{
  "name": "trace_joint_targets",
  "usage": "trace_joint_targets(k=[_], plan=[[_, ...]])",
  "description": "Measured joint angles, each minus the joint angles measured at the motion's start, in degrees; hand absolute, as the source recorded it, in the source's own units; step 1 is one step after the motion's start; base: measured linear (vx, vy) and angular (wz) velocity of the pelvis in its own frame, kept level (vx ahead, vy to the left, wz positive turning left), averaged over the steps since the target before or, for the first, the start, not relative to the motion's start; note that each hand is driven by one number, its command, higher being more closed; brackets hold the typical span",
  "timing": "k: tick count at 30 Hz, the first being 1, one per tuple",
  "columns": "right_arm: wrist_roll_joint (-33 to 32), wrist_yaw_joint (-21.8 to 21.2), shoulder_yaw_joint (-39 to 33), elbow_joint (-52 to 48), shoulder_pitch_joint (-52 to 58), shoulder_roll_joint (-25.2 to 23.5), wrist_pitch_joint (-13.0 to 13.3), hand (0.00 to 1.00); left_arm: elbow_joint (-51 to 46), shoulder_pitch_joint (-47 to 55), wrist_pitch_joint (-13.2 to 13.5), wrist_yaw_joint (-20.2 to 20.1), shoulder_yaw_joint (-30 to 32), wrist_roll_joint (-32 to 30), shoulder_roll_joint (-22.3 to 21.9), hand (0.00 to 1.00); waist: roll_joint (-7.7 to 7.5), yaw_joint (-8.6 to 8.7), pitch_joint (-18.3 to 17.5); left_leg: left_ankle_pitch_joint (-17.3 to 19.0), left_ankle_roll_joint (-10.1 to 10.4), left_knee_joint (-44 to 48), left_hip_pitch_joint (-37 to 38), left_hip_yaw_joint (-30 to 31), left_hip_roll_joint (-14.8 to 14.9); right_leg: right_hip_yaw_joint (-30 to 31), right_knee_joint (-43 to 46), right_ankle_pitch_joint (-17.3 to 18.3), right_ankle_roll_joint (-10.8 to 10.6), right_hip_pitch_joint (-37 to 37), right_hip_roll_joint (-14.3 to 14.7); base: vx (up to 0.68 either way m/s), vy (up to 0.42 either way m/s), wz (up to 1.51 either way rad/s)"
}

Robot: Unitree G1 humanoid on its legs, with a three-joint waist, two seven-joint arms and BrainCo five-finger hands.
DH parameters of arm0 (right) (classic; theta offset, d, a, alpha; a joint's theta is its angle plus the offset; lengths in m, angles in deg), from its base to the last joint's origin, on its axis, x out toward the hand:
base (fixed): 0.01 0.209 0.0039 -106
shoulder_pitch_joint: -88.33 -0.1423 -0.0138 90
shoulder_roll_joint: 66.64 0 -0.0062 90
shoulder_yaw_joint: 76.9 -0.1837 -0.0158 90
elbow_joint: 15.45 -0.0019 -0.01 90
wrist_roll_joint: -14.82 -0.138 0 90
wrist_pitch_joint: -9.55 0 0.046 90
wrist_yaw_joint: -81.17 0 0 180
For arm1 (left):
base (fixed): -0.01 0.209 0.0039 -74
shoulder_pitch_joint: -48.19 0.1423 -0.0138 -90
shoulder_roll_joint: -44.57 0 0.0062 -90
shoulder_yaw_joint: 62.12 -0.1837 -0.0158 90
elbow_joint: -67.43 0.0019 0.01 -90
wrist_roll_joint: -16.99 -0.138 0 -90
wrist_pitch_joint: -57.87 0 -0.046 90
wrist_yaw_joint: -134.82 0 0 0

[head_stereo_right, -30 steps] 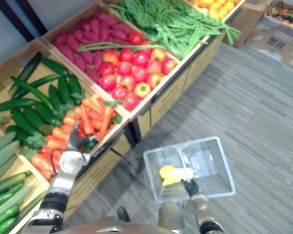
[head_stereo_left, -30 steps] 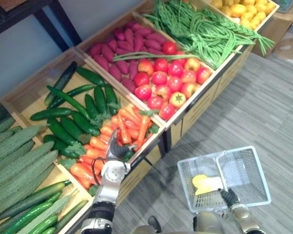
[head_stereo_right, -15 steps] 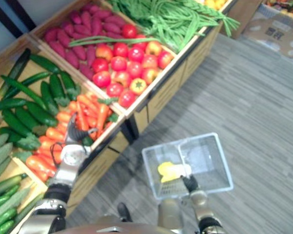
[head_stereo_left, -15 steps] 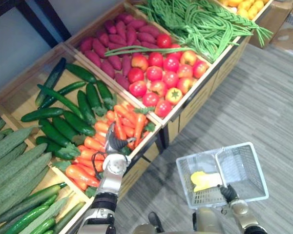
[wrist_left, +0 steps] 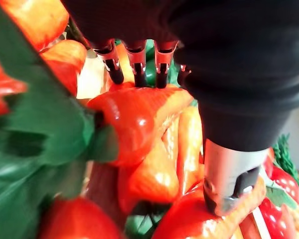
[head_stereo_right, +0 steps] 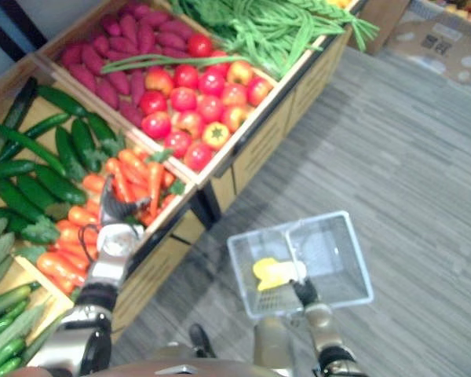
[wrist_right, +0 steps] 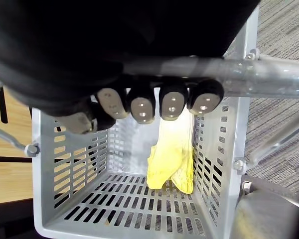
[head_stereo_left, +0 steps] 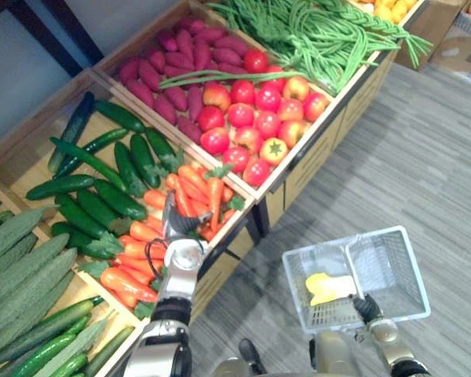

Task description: Pick vegetable in the basket

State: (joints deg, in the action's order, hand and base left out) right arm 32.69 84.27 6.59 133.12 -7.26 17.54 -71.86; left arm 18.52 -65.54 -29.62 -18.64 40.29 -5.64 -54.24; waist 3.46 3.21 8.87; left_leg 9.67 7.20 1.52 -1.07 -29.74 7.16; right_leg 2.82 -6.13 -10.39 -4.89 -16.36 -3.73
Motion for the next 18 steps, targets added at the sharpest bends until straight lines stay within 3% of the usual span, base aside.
trace_joint_targets(k=[2, 6, 18], plan=[[0.01, 0.08, 0.37, -0.03, -0.64, 0.05, -0.04, 1.0, 2.64, -2.74, -0.02, 0.27, 5.59, -0.03, 0.92, 1.0, 0.18, 0.0, 0.2, 0.08, 0.12, 0.11, -0.36, -1.42, 0.14, 1.15, 0.0, -0.11, 0.0, -1.05, 0.52, -0.02, -0.06, -0.28], [-0.43, -0.12, 1.12, -0.27, -1.53, 0.04, 0.04, 1.0, 4.88, -4.12, -0.85, 0.02, 10.9, 0.11, 4.96, 1.0, 0.19, 0.0, 0.36, 0.35, 0.59, 0.33, -0.89, -4.53, 1.0, 3.78, 0.02, -0.45, 0.46, -3.12, 2.0, 0.01, -0.069, -0.41], [-0.42, -0.73, 1.43, -0.27, -1.06, -0.07, 0.12, 1.0, 5.52, -2.93, -1.34, -2.08, 11.76, 2.26, 4.51, 1.0, -0.49, -0.15, 0.79, 0.7, 1.38, 0.51, 0.4, -5.48, 2.28, 3.49, 0.03, -0.31, 0.64, -1.76, 3.06, 0.01, -0.036, -0.03]])
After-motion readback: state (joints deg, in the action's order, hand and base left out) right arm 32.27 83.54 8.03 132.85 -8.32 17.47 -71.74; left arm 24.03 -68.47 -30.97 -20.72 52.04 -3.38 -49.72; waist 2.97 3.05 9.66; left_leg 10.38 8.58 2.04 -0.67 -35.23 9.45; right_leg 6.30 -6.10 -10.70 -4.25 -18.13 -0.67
